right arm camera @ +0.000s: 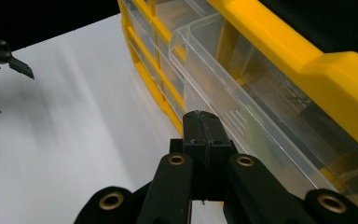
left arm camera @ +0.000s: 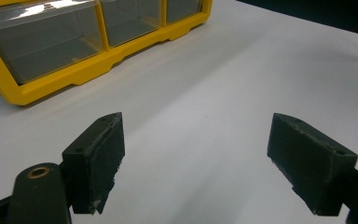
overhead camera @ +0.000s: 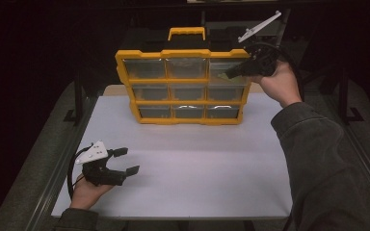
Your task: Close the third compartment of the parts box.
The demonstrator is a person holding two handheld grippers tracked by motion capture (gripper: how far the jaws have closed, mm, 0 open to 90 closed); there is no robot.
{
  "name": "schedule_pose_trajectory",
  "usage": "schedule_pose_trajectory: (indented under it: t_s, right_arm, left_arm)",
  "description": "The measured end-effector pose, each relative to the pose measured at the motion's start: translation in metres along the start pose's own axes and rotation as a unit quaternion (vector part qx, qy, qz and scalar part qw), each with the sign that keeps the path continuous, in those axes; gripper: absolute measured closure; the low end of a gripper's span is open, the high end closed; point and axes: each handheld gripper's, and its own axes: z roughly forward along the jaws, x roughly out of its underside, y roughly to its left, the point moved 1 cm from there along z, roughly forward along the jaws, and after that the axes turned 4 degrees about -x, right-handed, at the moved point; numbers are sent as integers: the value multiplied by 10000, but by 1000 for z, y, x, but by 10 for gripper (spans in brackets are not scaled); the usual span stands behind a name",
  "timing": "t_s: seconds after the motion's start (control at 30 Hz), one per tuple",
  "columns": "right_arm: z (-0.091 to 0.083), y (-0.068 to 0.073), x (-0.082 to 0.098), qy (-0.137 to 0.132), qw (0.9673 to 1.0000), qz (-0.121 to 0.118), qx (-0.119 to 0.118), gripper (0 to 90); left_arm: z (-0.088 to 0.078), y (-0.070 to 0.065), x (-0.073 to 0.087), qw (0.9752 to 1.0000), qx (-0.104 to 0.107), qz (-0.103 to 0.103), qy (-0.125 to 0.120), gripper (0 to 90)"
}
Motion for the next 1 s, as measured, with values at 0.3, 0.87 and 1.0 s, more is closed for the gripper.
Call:
schedule_pose_trajectory:
  t_s: [0.3,0.87,1.0]
  right_arm:
    - [-2,-2,-6,20,10000,12,90,888]
    - [4,-9,-11,-150,9996,107,195,888]
    - [5,-11,-11,-152,9996,135,198,889]
  left_arm:
    - [-1,0,0,10000,4,11,35,191]
    - [-1,1,0,10000,-22,39,-5,191]
    - [-1,1,0,10000,-4,38,-19,191]
